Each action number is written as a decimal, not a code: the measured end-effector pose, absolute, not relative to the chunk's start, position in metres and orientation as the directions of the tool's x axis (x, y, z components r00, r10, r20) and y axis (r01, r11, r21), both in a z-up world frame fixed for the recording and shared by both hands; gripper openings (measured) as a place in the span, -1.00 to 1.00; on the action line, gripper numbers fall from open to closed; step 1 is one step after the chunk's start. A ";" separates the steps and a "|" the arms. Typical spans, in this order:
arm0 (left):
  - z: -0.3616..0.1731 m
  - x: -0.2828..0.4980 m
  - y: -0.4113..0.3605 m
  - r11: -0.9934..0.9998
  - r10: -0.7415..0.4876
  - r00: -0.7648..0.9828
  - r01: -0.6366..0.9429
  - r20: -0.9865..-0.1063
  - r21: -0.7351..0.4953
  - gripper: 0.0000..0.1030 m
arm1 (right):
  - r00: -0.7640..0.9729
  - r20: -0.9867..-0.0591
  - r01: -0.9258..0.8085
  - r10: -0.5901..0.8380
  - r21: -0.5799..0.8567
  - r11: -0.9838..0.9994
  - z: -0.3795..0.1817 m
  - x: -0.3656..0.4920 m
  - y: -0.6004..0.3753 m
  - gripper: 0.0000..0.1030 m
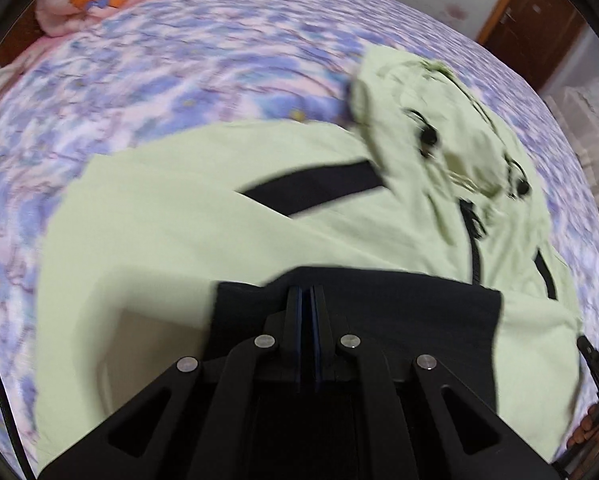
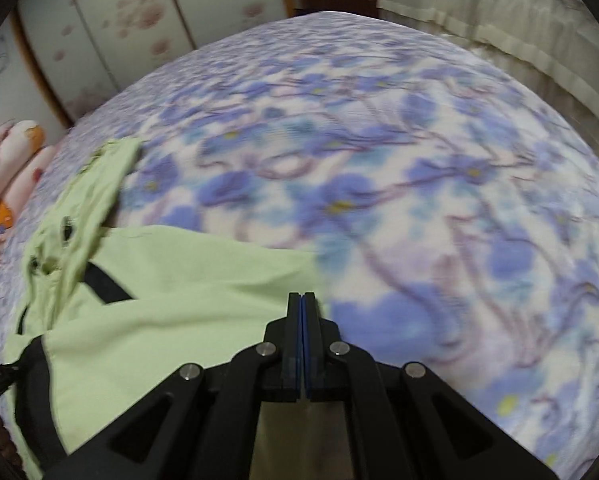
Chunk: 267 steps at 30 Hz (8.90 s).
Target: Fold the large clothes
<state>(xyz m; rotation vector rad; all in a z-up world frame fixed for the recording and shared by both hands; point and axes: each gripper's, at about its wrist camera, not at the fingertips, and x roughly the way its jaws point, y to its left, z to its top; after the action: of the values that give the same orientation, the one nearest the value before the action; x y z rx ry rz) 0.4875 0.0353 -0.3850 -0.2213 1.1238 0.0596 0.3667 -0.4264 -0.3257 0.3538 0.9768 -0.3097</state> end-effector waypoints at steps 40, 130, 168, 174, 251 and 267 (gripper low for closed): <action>-0.307 0.747 0.009 0.967 -0.231 0.288 0.176 -0.929 -0.185 0.07 | 0.394 -0.763 0.144 0.512 0.602 0.786 -0.296 0.656 -0.345 -0.27; -0.325 0.408 0.035 0.958 -0.138 0.270 0.279 -0.953 -0.059 -0.06 | 0.341 -0.826 0.036 0.449 0.489 0.872 -0.300 0.358 -0.283 -0.76; -0.359 0.554 0.003 0.958 -0.257 0.516 0.026 -0.817 -0.285 -0.47 | 0.640 -0.703 0.007 0.310 0.409 0.913 -0.323 0.485 -0.248 -0.93; -0.364 0.560 0.009 0.956 -0.250 0.535 0.005 -0.807 -0.293 -0.50 | 0.669 -0.709 0.077 0.223 0.364 0.928 -0.326 0.490 -0.273 -1.00; -0.332 0.082 0.217 0.978 -0.176 0.011 -0.115 -0.984 -0.176 0.82 | 0.202 -0.975 0.488 0.098 0.187 0.853 -0.319 -0.052 -0.362 0.21; -0.402 0.070 0.245 0.963 -0.238 -0.097 -0.154 -0.966 -0.222 0.67 | 0.212 -0.931 0.525 0.297 0.364 0.770 -0.346 -0.052 -0.389 -0.36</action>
<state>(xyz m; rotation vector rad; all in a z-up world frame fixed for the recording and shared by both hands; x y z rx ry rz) 0.0695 0.2454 -0.4024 -0.2996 1.6754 -0.0726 -0.0518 -0.3892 -0.3459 0.7331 1.3844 -0.1796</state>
